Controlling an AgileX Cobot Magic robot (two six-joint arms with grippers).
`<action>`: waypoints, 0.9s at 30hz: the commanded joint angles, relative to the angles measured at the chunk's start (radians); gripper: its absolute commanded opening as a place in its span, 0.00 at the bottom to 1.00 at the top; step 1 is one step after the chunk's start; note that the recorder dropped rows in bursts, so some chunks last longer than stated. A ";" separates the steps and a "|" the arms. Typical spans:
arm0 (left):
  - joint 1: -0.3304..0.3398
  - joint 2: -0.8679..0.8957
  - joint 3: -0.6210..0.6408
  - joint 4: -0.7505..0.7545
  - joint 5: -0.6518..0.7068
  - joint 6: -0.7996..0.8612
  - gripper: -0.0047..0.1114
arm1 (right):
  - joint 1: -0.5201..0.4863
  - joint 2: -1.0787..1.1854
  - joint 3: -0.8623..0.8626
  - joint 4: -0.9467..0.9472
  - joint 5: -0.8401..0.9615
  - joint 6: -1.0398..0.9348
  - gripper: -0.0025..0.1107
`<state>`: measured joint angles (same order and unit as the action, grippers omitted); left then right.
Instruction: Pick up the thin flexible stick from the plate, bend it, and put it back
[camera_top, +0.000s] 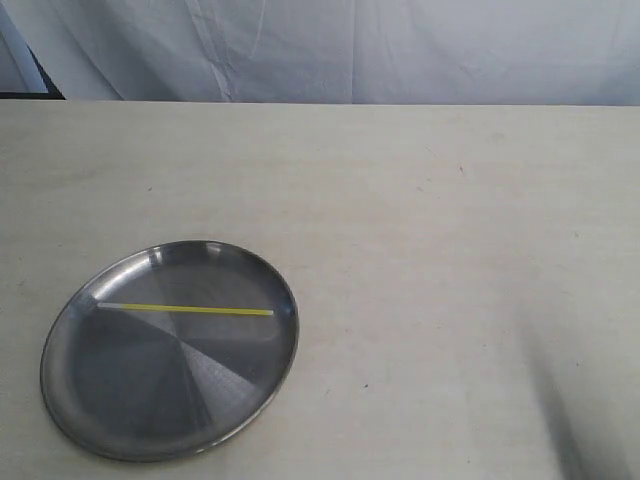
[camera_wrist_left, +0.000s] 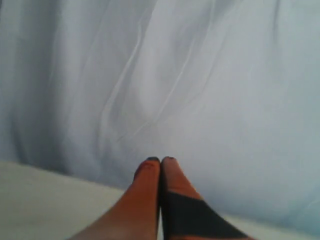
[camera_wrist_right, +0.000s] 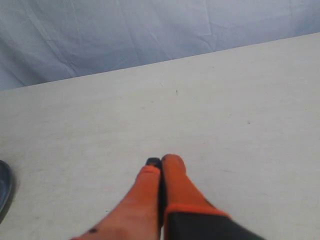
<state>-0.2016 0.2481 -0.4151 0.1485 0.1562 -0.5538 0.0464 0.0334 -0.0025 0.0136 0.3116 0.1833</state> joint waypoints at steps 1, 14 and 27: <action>-0.037 0.329 -0.301 -0.062 0.444 0.501 0.04 | -0.007 -0.008 0.002 -0.001 -0.007 -0.001 0.02; -0.072 1.068 -0.690 -0.340 0.854 1.230 0.17 | -0.007 -0.008 0.002 0.001 -0.007 -0.001 0.02; -0.209 1.348 -0.692 -0.206 0.774 1.405 0.53 | -0.007 -0.008 0.002 0.001 -0.007 -0.001 0.02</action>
<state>-0.3869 1.5534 -1.1016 -0.0863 0.9286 0.8170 0.0464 0.0334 -0.0025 0.0136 0.3116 0.1833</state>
